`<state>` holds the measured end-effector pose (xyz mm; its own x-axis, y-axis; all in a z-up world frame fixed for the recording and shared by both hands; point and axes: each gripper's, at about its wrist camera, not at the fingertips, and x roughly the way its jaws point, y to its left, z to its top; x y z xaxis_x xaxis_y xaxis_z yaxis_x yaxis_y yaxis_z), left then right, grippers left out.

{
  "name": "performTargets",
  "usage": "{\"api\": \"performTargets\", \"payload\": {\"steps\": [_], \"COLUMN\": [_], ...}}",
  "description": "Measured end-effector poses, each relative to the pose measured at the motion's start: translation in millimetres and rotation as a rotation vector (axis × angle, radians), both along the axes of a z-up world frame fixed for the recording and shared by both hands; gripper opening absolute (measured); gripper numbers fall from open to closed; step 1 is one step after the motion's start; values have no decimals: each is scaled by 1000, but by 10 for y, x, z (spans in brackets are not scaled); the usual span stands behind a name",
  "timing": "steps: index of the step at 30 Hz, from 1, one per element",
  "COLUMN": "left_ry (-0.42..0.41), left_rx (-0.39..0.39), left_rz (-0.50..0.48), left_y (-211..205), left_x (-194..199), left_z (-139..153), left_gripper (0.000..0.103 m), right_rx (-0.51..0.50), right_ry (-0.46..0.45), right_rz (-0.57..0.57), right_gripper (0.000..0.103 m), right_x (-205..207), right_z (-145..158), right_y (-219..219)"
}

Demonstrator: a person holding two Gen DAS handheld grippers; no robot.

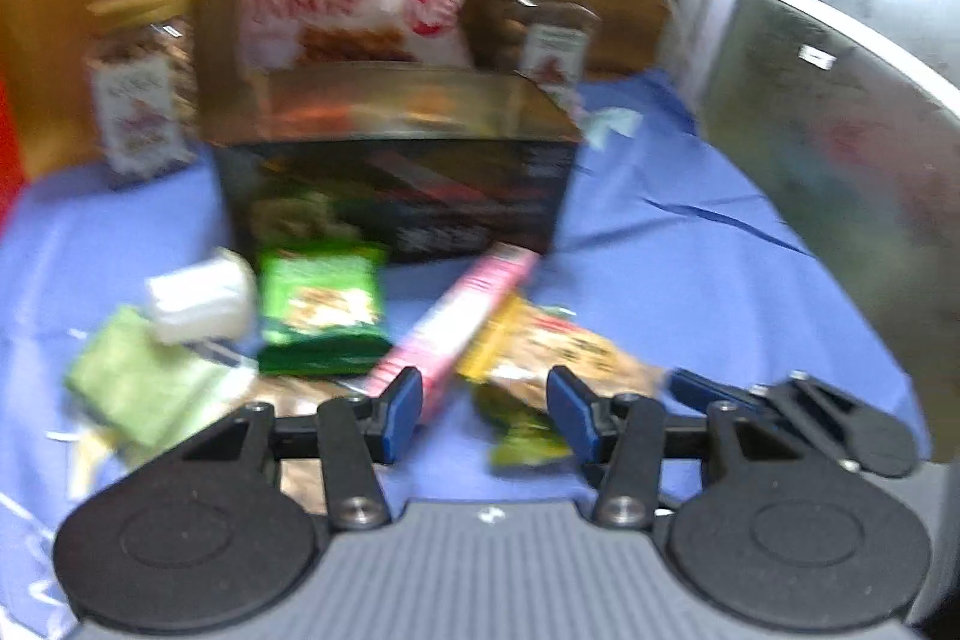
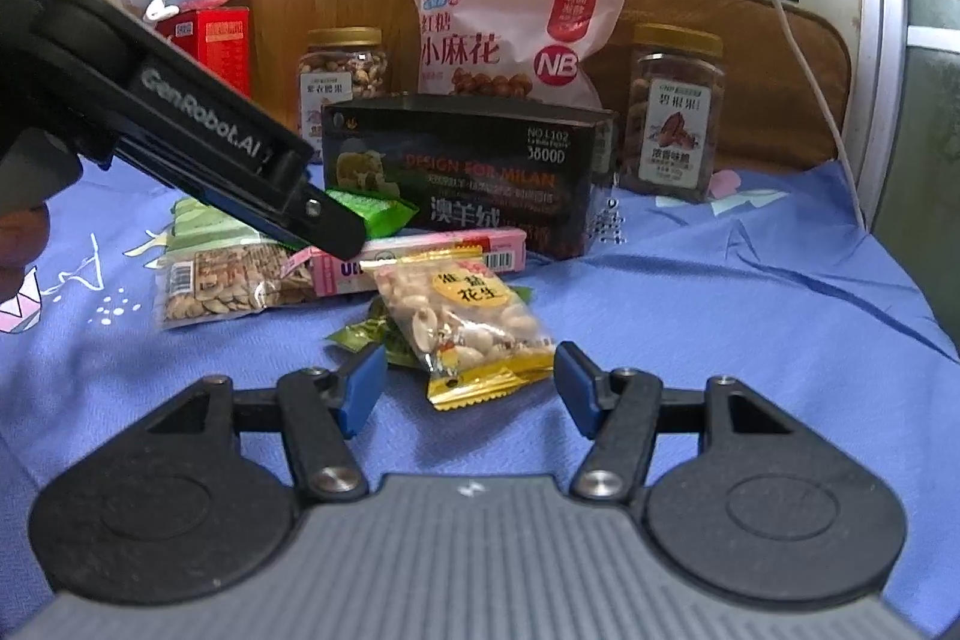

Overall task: Organize snacks
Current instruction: 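Move the left gripper back and grasp the yellow peanut bag, then carry the yellow peanut bag with the left gripper into the tin, release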

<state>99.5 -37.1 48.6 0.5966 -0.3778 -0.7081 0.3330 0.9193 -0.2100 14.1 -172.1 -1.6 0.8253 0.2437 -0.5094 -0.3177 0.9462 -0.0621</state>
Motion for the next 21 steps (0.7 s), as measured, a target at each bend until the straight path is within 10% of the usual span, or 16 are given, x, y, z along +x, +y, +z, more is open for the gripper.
{"api": "performTargets", "payload": {"steps": [3,11,21], "left_ry": [46,181,78], "left_rx": [-24,-177,-150], "left_rz": [-11,1,-42], "left_y": [-56,40,41], "left_x": [90,400,233], "left_z": [-76,-240,20], "left_gripper": [49,51,32], "right_rx": [27,65,123], "right_ry": [19,92,75], "right_rz": [-8,34,129], "right_gripper": [83,84,46], "right_x": [40,305,188], "right_z": [6,23,166], "right_y": [-50,-155,-142]}}
